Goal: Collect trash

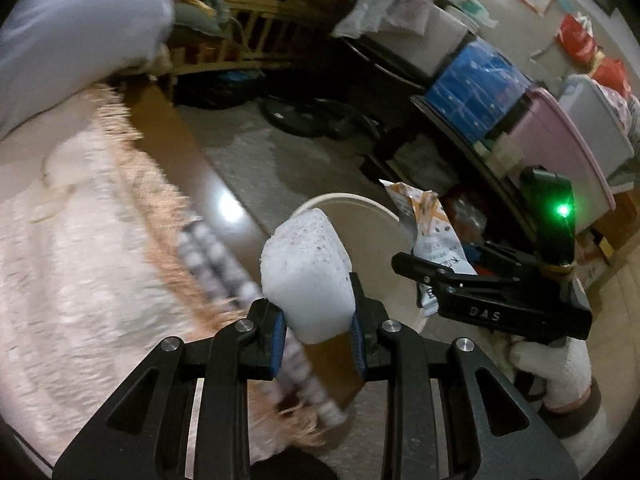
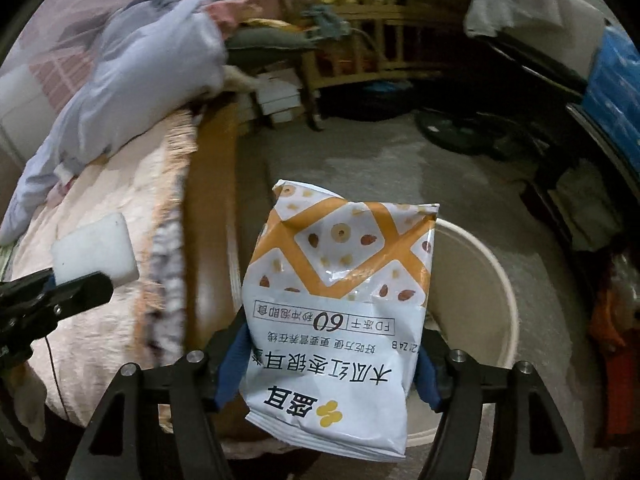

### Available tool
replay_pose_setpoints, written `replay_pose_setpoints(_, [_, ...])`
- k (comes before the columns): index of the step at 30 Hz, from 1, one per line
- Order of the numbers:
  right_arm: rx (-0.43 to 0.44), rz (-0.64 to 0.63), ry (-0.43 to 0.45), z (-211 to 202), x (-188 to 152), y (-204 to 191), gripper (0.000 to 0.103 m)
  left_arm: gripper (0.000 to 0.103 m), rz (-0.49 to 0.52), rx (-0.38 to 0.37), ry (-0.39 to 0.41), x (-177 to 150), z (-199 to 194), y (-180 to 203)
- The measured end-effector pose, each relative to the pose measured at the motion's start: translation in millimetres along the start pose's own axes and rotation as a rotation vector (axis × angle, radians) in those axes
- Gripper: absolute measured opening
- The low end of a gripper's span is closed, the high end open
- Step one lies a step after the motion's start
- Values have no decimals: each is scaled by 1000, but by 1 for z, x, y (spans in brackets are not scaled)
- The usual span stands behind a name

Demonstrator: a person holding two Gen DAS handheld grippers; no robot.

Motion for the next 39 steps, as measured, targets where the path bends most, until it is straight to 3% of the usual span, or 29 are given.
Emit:
replay_pose_setpoints(5, [-11,63,-2,2,-8,33,70,26,19,-37,-29,7,22,18])
replay_pose_setpoints(8, [-19,91,4,3,-10,46,76,33,4,-71,-36,11,31,20])
replay_pose_setpoints(11, [-41,118,21,4,-10,56,81,52,-12,-74,-31,12,35,20])
replay_pose_setpoints(13, [-51,134,27,4,-10,60,85,54,-23,-78,-26,12,35,18])
replay_pose_setpoints(17, [-37,153,24,7,-12,60,86,55,-31,-48,-16,8,28,8])
replay_pose_setpoints(30, [-22,103,85,3,-27,16,86,55,-21,153,83,-17,-11,-15])
replay_pose_setpoints(39, [-53,94,178,-27,-40,0,86,55,-5,216,155,-29,-35,-3])
Point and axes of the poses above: each gripper's, at about its wrist camera, not at the fingertips, and z roughly the way its jaws point, y to its right, x to its top, the point moved 2 cm from there along z, roughly the way its jaws point, and after that the axes turned 7 degrees about -y, right-handed, at the moved point
